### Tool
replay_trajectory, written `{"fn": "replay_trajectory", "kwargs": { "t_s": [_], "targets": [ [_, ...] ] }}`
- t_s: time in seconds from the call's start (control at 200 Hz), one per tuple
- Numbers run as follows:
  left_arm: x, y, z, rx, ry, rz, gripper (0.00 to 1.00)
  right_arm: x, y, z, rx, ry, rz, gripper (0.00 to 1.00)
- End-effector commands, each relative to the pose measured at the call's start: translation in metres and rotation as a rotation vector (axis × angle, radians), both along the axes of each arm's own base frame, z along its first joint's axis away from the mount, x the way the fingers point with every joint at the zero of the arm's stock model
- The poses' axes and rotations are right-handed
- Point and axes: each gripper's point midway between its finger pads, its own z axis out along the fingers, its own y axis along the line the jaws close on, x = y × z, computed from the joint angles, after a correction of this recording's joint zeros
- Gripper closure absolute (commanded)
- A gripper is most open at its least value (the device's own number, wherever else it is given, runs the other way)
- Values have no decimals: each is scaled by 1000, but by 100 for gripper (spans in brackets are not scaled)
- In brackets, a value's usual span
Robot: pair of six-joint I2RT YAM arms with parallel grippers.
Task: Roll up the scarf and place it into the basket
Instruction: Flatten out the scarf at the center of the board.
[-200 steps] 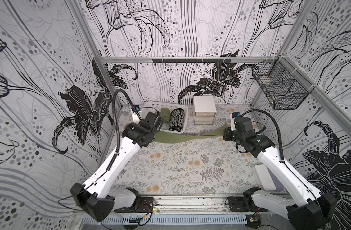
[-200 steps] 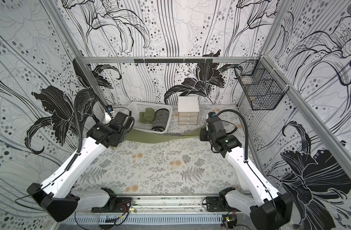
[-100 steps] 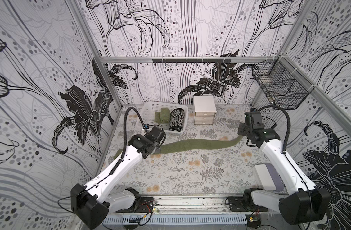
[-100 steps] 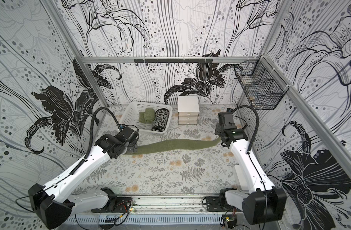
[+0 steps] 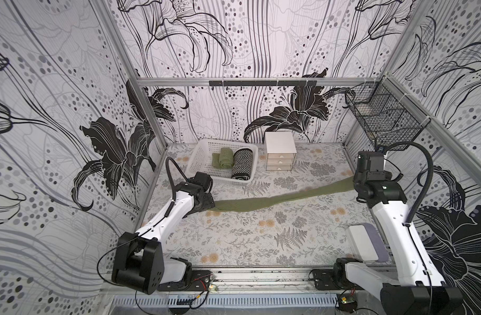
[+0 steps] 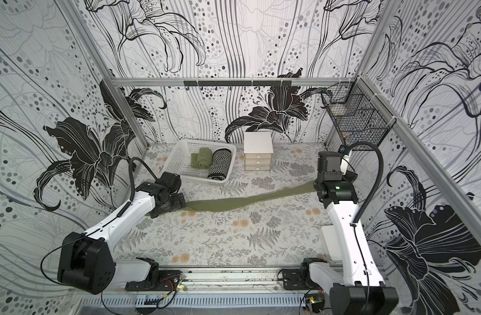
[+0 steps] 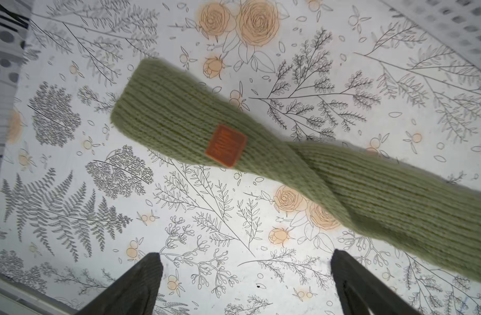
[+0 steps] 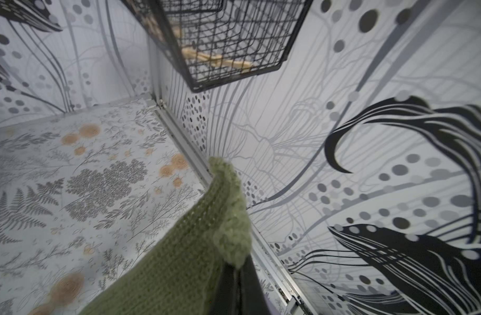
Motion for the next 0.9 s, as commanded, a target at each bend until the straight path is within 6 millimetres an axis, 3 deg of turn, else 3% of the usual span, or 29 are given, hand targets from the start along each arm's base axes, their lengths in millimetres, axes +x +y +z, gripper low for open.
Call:
{"fn": "replay_trajectory", "kwargs": {
  "t_s": [0.0, 0.075, 0.16, 0.355, 0.556, 0.746, 0.891],
  "targets": [
    [15, 3, -7, -40, -34, 55, 1, -22, -24, 12, -102, 41, -119, 100],
    [20, 10, -11, -34, -31, 87, 1, -31, -36, 13, -76, 21, -151, 100],
    [30, 11, -17, -40, -30, 109, 1, -21, -27, 7, -2, 0, -82, 100],
    [66, 13, -34, -75, -59, 171, 1, -6, -7, -28, 121, 38, 28, 100],
    [107, 1, -42, -126, -141, 137, 6, -4, 6, -38, 179, 40, 91, 100],
    [115, -5, -57, -143, -106, 130, 24, -1, 10, -39, 196, 36, 113, 100],
    [116, -13, -68, -140, -99, 107, 28, 1, 11, -41, 206, 35, 120, 100]
  ]
}}
